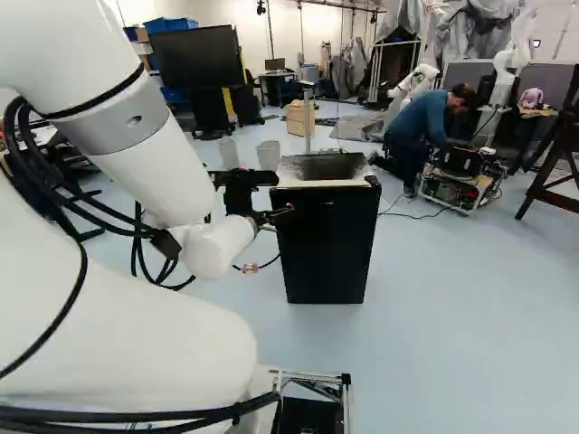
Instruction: Grab a drink from the fridge
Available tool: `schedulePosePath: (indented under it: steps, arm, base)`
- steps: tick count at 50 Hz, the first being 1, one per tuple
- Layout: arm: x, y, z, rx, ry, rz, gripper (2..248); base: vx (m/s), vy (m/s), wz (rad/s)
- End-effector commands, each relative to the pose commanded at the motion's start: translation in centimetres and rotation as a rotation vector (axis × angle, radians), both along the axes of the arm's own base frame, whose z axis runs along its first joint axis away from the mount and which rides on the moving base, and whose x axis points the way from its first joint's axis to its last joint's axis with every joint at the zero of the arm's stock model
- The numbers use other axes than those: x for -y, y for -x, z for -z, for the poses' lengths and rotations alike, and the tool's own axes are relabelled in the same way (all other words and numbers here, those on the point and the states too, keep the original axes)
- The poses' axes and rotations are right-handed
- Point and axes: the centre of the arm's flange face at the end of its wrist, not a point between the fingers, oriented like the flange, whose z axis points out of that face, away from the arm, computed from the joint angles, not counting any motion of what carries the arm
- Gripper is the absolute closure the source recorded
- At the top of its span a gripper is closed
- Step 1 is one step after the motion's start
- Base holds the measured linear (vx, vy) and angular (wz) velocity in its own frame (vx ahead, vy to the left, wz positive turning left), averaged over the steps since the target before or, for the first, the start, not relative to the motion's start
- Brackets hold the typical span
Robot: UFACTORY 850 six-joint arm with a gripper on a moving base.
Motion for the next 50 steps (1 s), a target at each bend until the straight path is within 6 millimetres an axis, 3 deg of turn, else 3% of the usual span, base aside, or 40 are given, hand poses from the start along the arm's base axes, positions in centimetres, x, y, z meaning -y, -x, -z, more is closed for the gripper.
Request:
schedulePosePath:
  steps: [50]
  arm:
    - [-0.34,0.0,0.0,0.0,0.0,-0.012,3]
  base:
    - [0.047,0.087,-0.017]
